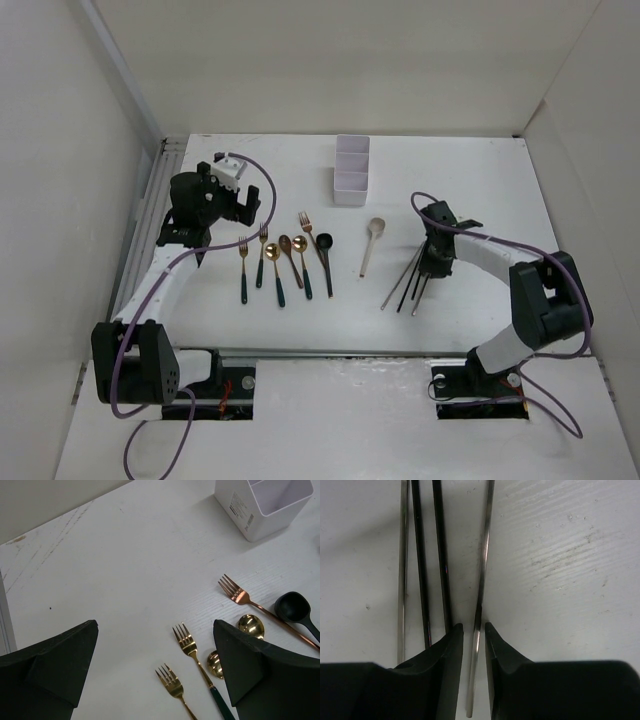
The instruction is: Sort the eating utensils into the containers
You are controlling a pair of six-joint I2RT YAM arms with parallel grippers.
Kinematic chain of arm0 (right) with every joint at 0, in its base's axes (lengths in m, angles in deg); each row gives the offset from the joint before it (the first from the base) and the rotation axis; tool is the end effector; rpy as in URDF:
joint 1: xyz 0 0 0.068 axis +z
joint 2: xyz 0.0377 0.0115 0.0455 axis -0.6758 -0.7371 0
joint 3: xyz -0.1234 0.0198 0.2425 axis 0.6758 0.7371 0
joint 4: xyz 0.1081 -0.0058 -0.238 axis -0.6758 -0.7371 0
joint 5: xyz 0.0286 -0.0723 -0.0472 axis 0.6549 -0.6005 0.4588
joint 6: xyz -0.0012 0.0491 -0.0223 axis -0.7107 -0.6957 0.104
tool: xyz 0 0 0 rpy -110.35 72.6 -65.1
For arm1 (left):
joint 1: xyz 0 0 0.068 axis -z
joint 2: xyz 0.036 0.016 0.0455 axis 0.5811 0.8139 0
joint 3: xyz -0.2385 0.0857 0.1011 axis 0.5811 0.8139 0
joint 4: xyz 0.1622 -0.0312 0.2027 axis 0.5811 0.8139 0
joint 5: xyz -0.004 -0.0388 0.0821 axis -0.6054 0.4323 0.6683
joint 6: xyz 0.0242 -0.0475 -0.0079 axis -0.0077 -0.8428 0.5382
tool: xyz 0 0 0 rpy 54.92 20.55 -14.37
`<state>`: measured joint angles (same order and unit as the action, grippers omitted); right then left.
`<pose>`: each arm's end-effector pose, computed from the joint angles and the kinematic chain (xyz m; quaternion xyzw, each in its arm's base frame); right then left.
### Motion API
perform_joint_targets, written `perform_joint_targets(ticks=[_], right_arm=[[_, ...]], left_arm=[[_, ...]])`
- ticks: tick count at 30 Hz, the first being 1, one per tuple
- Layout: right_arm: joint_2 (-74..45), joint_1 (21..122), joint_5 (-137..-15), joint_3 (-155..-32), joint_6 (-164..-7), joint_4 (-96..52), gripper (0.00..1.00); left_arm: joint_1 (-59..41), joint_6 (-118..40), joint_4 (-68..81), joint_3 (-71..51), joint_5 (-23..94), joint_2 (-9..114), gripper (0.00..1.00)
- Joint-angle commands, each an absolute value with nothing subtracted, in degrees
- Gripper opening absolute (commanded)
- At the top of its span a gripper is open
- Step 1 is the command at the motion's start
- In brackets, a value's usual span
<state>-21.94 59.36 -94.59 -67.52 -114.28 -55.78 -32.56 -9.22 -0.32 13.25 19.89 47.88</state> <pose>0.2646 0.0728 0.1664 0.1729 0.9689 -0.0224 0.1758 0.2842 -0.0291 0.3052 0.2695 0.7269 -0.0762 0.6271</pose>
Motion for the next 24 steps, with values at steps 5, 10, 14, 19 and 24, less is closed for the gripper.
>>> perform_joint_targets(ticks=[5,10,14,19,24], right_arm=[[-22.8,57.7,-92.9,-67.5,-114.1,-53.3,0.29],[-25.8,56.5,-91.8,-70.0,-113.0,-56.6,0.28],[-28.3,56.5,-91.3,-73.0,-111.9,-58.4,0.27],[-29.5,56.5,-90.7,-73.0,-110.8,-58.9,0.03],[-29.5,56.5,-91.7,-73.6,-110.8,-59.5,0.0]], left_arm=[[-32.3,-8.8,-1.2,13.5,19.2,45.3,1.0],[-32.3,-8.8,-1.8,14.1,19.8,44.8,1.0],[-32.3,-8.8,-2.3,14.1,21.1,44.3,1.0],[-32.3,-8.3,-2.3,14.6,21.6,44.3,1.0],[-32.3,-8.3,-2.3,14.6,21.6,43.8,1.0]])
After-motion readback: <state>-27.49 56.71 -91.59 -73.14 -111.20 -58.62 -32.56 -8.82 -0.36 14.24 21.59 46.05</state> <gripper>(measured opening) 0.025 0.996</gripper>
